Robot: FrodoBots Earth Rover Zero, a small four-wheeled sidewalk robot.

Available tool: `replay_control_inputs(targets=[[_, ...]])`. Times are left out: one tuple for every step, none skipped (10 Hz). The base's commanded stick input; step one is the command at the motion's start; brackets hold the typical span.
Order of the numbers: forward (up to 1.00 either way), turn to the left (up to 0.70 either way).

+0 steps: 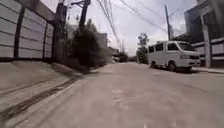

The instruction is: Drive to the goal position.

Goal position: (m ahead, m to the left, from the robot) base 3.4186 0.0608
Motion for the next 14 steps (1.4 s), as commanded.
replay_control_inputs(targets=[[1.0, 0.0], [1.0, 0.0], [1.0, 0.0], [1.0, 0.0], [1.0, 0.0], [1.0, 0.0], [1.0, 0.0], [1.0, 0.0], [1.0, 0.0], [1.0, 0.0], [1.0, 0.0], [1.0, 0.0], [1.0, 0.0], [1.0, -0.06]])
